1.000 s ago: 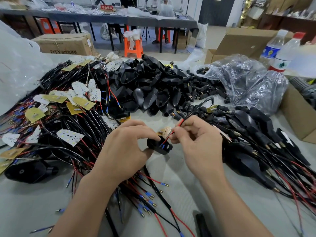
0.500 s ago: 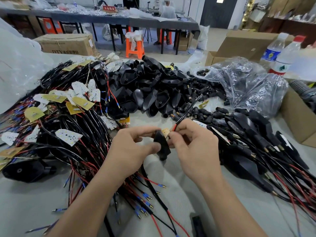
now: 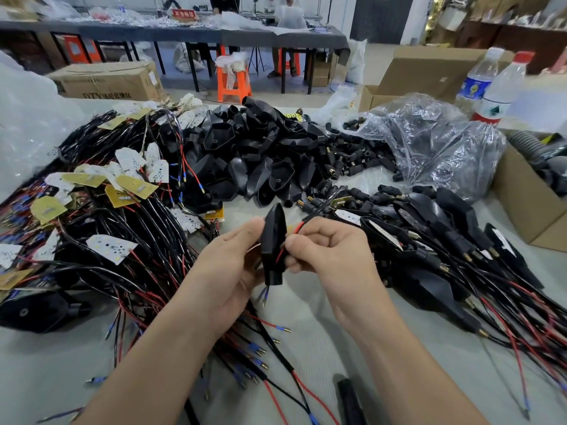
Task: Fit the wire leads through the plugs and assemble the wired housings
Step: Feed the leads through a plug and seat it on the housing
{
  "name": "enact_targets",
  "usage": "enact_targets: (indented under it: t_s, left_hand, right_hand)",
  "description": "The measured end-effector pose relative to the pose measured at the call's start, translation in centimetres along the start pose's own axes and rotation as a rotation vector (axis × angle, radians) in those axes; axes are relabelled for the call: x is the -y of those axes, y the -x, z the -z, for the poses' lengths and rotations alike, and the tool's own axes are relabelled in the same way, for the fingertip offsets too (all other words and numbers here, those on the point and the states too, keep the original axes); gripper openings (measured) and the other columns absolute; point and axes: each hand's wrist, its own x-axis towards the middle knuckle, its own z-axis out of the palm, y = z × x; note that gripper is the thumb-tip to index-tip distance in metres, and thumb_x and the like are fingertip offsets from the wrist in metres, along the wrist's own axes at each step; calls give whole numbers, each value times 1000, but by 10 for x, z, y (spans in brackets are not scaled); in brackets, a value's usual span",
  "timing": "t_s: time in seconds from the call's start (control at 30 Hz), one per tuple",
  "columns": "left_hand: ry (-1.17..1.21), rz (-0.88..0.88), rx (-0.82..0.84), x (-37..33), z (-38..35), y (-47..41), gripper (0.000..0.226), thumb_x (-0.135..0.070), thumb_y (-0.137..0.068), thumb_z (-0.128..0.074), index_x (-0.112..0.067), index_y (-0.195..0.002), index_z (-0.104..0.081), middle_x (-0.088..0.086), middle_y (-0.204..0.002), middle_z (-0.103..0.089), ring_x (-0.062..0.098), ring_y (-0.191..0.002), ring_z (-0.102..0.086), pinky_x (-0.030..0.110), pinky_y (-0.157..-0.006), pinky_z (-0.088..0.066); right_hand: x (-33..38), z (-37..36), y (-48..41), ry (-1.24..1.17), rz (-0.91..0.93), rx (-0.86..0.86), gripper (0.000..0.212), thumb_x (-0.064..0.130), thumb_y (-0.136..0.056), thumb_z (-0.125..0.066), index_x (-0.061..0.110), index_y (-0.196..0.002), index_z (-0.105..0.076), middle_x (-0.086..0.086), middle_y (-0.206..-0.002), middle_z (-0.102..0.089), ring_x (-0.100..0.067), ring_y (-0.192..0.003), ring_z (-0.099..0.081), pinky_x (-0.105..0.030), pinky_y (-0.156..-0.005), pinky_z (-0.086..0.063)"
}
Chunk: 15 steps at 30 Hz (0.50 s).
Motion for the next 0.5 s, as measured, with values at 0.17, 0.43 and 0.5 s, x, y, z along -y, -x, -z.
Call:
enact_targets:
  t_s: [0.17,0.43,0.5]
  left_hand:
    - [-31,24,-74,3,-8,3,38,-29,-107,-50,-3,-104,-77,16,-96,-76,23,-78,-69,32,-61,-60]
    - [-344,-28,77,2,-2,10,28,-25,-106,-54,-23,-103,-82,2,-103,-79,20,-87,-77,23,-61,-57]
    - [-379,-54,97,4,-2,10,23,-10,-100,-62,-15,-117,-76,5,-101,-80,16,-78,-76,21,-59,-55]
  right_hand:
    - [-6,-7,1,432,116,-86,8,21,-62,-82,27,-64,-78,13,-82,-64,-5,-80,-62,-27,-72,-49]
    - [-6,5,-6,489,213,-302,11,17,-75,-81,27,-71,-79,9,-64,-73,-12,-60,-68,-30,-59,-54]
    - [-2,7,-8,496,248,-342,10,21,-76,-80,30,-74,-79,13,-66,-73,-8,-62,-69,-21,-57,-51]
